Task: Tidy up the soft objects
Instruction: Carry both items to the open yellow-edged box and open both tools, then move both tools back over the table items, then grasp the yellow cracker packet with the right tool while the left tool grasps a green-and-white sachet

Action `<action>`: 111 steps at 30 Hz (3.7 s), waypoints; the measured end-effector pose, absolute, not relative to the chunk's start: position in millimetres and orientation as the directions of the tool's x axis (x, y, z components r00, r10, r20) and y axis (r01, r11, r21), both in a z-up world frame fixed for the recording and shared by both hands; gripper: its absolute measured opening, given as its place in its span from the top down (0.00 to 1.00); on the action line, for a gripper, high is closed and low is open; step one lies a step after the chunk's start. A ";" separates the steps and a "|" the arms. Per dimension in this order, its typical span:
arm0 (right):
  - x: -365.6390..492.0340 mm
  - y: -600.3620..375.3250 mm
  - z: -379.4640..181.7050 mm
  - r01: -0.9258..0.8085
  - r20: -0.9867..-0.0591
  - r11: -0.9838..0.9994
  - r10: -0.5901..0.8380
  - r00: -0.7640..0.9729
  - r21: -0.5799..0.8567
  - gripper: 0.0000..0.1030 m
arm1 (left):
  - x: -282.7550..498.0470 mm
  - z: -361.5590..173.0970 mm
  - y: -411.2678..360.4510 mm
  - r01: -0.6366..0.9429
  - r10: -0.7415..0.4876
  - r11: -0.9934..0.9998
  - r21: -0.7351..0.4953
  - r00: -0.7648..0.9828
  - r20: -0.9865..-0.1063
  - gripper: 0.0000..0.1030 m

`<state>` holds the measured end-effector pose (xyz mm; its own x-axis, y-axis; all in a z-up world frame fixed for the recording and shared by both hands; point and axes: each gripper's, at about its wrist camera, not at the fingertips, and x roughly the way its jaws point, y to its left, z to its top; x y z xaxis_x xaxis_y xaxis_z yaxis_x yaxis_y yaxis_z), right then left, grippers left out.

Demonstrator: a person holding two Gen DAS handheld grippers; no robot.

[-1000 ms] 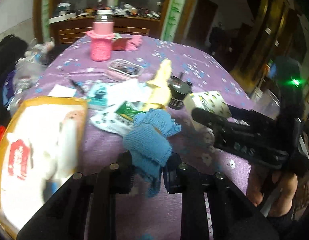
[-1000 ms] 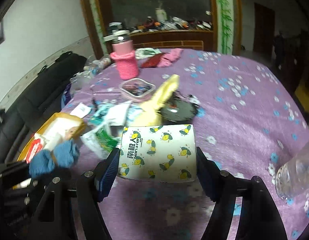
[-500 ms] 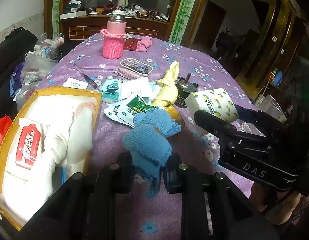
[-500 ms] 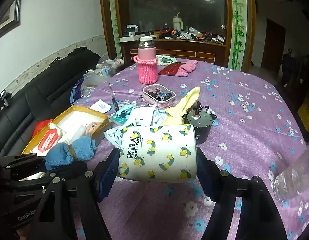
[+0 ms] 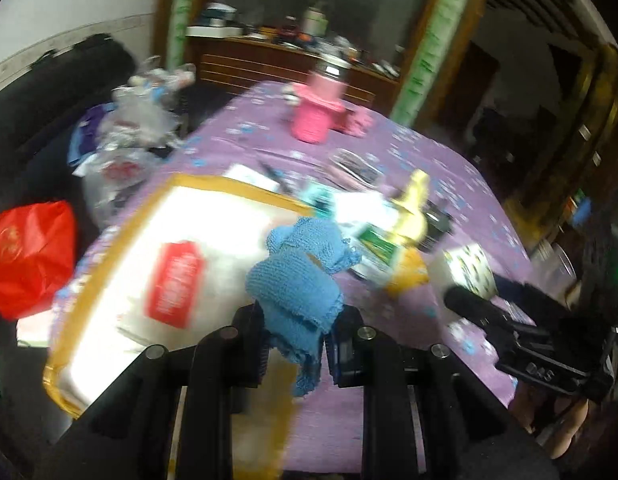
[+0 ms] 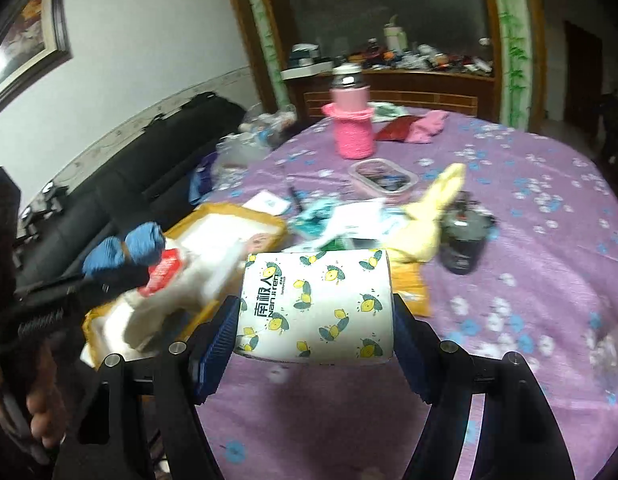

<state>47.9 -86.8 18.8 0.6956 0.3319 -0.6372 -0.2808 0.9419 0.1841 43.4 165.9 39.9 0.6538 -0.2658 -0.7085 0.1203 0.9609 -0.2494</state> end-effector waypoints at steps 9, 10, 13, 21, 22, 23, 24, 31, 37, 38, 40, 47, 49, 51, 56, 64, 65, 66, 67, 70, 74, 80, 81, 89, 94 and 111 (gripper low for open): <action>117.6 -17.6 16.6 -0.393 -0.658 0.892 0.436 0.614 0.224 0.30 | 104.7 17.6 216.3 0.051 -0.241 0.961 -0.273 0.642 -0.728 0.81; 125.4 -11.0 14.9 -0.398 -0.662 0.888 0.442 0.605 0.228 0.30 | 113.3 12.0 218.0 0.051 -0.242 0.961 -0.272 0.633 -0.735 0.81; 160.0 16.3 4.8 -0.409 -0.692 0.888 0.431 0.580 0.210 0.30 | 135.5 -5.7 223.0 0.039 -0.232 0.965 -0.261 0.598 -0.767 0.80; 208.0 53.2 -9.7 -0.379 -0.739 0.914 0.353 0.574 0.142 0.26 | 158.9 -32.8 231.0 -0.002 -0.219 0.966 -0.259 0.533 -0.817 0.65; 209.4 56.7 -9.8 -0.385 -0.742 0.912 0.354 0.569 0.139 0.25 | 158.1 -33.1 232.3 -0.007 -0.220 0.965 -0.264 0.532 -0.817 0.63; 209.4 59.7 -9.6 -0.397 -0.742 0.907 0.362 0.564 0.142 0.23 | 157.8 -33.5 232.8 -0.010 -0.218 0.965 -0.263 0.532 -0.818 0.62; 206.7 67.1 -8.6 -0.398 -0.739 0.907 0.363 0.567 0.139 0.21 | 156.8 -33.5 233.4 -0.011 -0.218 0.964 -0.264 0.531 -0.819 0.58; 190.7 58.1 -4.1 -0.414 -0.698 0.895 0.402 0.592 0.165 0.14 | 141.1 -19.9 232.5 -0.041 -0.184 0.967 -0.253 0.577 -0.796 0.51; 164.2 31.3 -0.1 -0.429 -0.645 0.886 0.432 0.631 0.174 0.12 | 119.9 -0.5 209.8 -0.046 -0.129 0.978 -0.205 0.637 -0.760 0.51; 161.2 26.0 0.0 -0.423 -0.640 0.889 0.430 0.636 0.177 0.12 | 116.1 2.9 204.5 -0.051 -0.116 0.980 -0.194 0.645 -0.756 0.51; 154.4 11.6 1.7 -0.409 -0.627 0.892 0.432 0.649 0.191 0.12 | 108.2 9.9 192.7 -0.041 -0.103 0.984 -0.174 0.668 -0.737 0.51; 125.7 -33.1 9.6 -0.287 -0.651 0.951 0.290 0.702 0.113 0.12 | 87.8 23.6 151.0 0.034 -0.104 0.993 -0.111 0.695 -0.712 0.49; 113.5 -40.7 13.5 -0.268 -0.641 0.960 0.256 0.723 0.081 0.12 | 84.6 25.8 144.7 0.051 -0.135 0.989 -0.137 0.685 -0.716 0.49; 101.5 -49.3 14.4 -0.254 -0.634 0.965 0.236 0.736 0.065 0.12 | 82.1 27.1 135.5 0.064 -0.149 0.987 -0.145 0.680 -0.718 0.49; 84.6 -61.9 13.5 -0.238 -0.629 0.968 0.231 0.742 0.076 0.12 | 76.2 26.7 109.6 0.103 -0.178 0.984 -0.147 0.662 -0.728 0.49; 75.7 -93.3 13.5 -0.220 -0.616 0.969 0.240 0.750 0.111 0.12 | 73.0 27.1 83.6 0.135 -0.202 0.979 -0.150 0.640 -0.741 0.49; 75.8 -98.4 11.5 -0.225 -0.612 0.966 0.253 0.749 0.125 0.12 | 73.3 26.8 80.7 0.141 -0.207 0.978 -0.153 0.637 -0.742 0.49; 76.1 -104.3 8.9 -0.233 -0.608 0.962 0.270 0.746 0.142 0.12 | 74.0 26.0 78.1 0.144 -0.210 0.978 -0.154 0.633 -0.745 0.49; 76.6 -112.2 5.1 -0.236 -0.604 0.958 0.287 0.744 0.164 0.12 | 74.6 24.6 74.2 0.150 -0.213 0.977 -0.153 0.627 -0.749 0.49; 80.6 -128.7 -5.6 -0.223 -0.592 0.959 0.283 0.754 0.175 0.10 | 77.2 19.0 65.7 0.164 -0.225 0.974 -0.157 0.611 -0.759 0.49; 94.3 -146.8 -22.7 -0.213 -0.626 0.957 0.290 0.724 0.197 0.09 | 83.4 8.6 59.3 0.177 -0.249 0.968 -0.178 0.579 -0.776 0.49; 136.1 -155.7 -41.0 -0.180 -0.709 0.950 0.309 0.633 0.254 0.09 | 90.7 0.0 53.9 0.183 -0.264 0.964 -0.194 0.552 -0.791 0.49; 143.2 -155.4 -42.8 -0.177 -0.718 0.950 0.310 0.623 0.257 0.09 | 92.5 -0.6 54.6 0.179 -0.269 0.963 -0.203 0.546 -0.793 0.49; 179.3 -128.6 -76.0 -0.209 -0.753 0.951 0.310 0.581 0.230 0.30 | 121.0 -9.3 47.9 0.155 -0.296 0.955 -0.252 0.482 -0.824 0.49; 181.7 -124.0 -74.2 -0.227 -0.748 0.957 0.285 0.600 0.182 0.48 | 150.3 -24.6 33.0 0.113 -0.278 0.960 -0.255 0.414 -0.867 0.49; 168.7 -148.9 -77.6 -0.189 -0.727 0.943 0.333 0.601 0.275 0.58 | 189.4 -49.0 0.1 0.001 -0.144 0.988 -0.156 0.391 -0.909 0.28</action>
<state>168.7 -148.9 -77.6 0.6011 0.3327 -0.7266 -0.1887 0.9426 0.2755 189.4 0.1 -49.0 0.3910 -0.1444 -0.9090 0.0013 0.9877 -0.1564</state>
